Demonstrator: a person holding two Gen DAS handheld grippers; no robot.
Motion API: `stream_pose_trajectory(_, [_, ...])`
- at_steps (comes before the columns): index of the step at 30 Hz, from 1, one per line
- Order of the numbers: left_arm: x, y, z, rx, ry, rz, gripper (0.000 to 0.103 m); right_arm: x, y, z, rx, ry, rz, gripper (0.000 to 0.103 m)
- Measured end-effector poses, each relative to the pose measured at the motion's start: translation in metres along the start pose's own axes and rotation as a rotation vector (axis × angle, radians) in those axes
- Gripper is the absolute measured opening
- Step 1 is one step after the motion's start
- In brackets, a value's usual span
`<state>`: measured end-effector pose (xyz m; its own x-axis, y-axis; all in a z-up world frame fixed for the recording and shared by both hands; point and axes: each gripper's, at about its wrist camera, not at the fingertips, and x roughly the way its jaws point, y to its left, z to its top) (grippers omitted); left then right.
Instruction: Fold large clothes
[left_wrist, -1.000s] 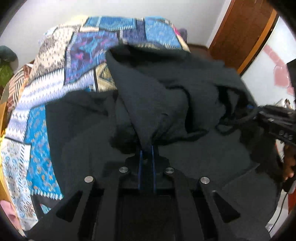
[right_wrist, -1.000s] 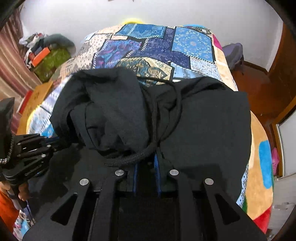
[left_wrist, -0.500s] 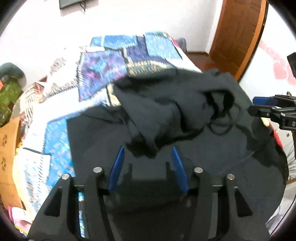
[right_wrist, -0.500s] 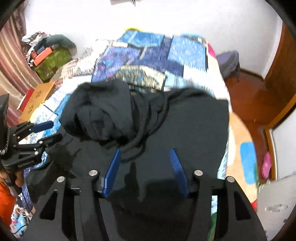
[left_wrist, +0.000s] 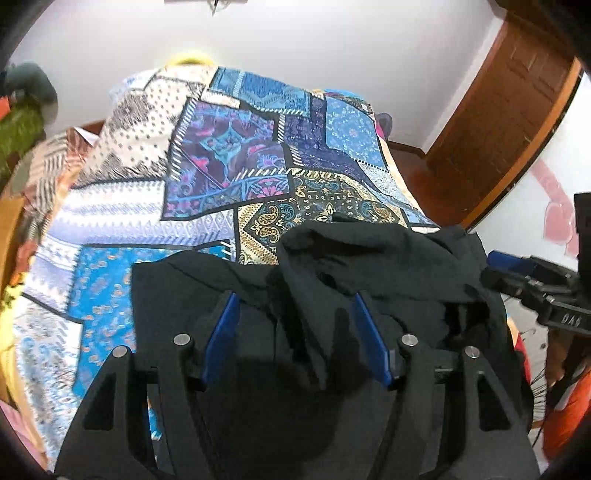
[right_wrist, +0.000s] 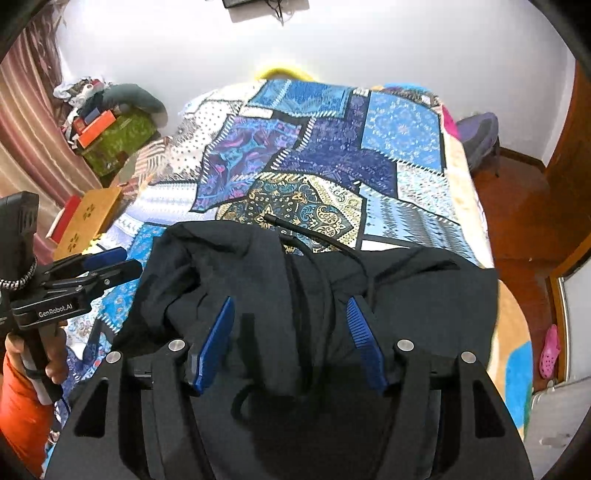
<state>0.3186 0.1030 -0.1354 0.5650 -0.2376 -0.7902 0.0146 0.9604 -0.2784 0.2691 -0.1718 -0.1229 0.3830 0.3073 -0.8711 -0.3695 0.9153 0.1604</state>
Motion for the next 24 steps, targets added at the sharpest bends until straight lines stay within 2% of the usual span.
stream_pose_trajectory(7, [0.051,0.008,0.011,-0.061,0.079,-0.075,0.063,0.046,-0.006,0.015,0.051,0.092,0.076,0.059])
stream_pose_trajectory(13, [0.084,0.015,0.008,-0.131,0.158,-0.193,0.063,0.070,-0.016,0.012,0.154,0.150,0.172,0.059])
stream_pose_trajectory(14, [0.085,0.015,0.007,-0.132,0.155,-0.195,0.059,0.072,-0.016,0.011,0.156,0.152,0.172,0.059])
stream_pose_trajectory(15, [0.084,0.014,0.007,-0.127,0.149,-0.206,0.054,0.070,-0.016,0.010,0.157,0.143,0.176,0.055])
stream_pose_trajectory(16, [0.083,0.012,0.007,-0.120,0.153,-0.239,0.040,0.068,-0.016,0.009,0.154,0.138,0.181,0.039])
stream_pose_trajectory(19, [0.073,0.002,0.005,-0.079,0.132,-0.221,0.030,0.057,-0.012,0.008,0.140,0.123,0.197,0.025])
stream_pose_trajectory(24, [0.040,-0.024,-0.005,0.047,0.091,-0.159,0.025,0.022,-0.001,-0.003,0.118,0.065,0.198,0.017])
